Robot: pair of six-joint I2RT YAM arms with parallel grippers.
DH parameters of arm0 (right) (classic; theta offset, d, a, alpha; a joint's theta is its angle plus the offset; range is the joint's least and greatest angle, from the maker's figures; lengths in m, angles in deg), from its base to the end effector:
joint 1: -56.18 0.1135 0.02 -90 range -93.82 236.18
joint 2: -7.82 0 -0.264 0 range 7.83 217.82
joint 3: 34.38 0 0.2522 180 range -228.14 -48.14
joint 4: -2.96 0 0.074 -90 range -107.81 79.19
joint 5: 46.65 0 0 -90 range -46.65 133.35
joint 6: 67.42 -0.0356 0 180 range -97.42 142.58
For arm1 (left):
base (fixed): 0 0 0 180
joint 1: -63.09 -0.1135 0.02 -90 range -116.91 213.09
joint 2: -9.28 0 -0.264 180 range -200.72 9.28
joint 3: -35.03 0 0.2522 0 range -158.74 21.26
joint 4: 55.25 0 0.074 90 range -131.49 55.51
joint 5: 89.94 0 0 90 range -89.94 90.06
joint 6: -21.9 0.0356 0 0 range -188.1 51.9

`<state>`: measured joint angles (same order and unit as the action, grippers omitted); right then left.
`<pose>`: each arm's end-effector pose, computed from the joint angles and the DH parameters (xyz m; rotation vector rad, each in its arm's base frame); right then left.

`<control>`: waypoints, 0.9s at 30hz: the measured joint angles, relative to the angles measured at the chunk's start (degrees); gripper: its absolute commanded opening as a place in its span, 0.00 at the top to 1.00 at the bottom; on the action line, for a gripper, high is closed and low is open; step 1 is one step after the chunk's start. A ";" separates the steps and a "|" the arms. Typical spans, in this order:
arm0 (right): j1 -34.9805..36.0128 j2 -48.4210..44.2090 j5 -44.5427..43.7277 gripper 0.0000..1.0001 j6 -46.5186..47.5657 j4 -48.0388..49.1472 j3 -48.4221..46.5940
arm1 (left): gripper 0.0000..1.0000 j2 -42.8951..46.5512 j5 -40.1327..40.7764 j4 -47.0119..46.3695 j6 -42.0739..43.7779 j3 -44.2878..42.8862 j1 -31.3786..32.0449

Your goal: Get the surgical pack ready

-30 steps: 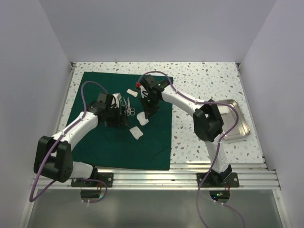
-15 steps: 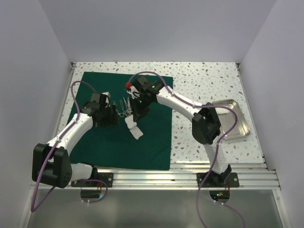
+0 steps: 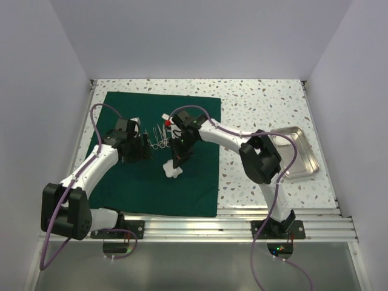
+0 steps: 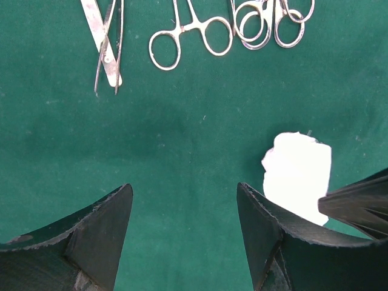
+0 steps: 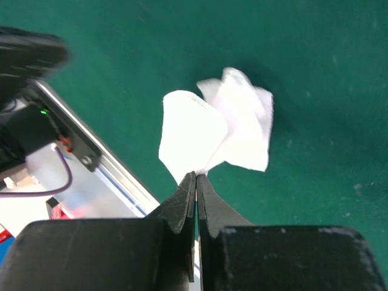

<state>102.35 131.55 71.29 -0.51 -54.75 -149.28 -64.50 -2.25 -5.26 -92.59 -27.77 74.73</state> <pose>0.3050 0.3418 0.1976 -0.7352 2.8433 0.9464 0.2416 -0.0512 0.2232 -0.2838 2.6446 -0.2645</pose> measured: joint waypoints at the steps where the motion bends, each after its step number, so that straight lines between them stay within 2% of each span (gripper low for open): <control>1: 0.00 0.02 0.07 1.00 -0.04 0.09 0.96 | 0.27 0.00 -0.04 0.00 0.00 0.00 0.00; 27: 0.00 4.28 -6.19 1.00 3.15 -1.07 1.14 | 0.27 0.00 -0.96 -0.04 0.04 0.02 -0.55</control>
<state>102.35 135.83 65.11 2.63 -55.82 -148.14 -64.50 -3.21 -5.30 -92.54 -27.75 74.18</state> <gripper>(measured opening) 0.010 0.734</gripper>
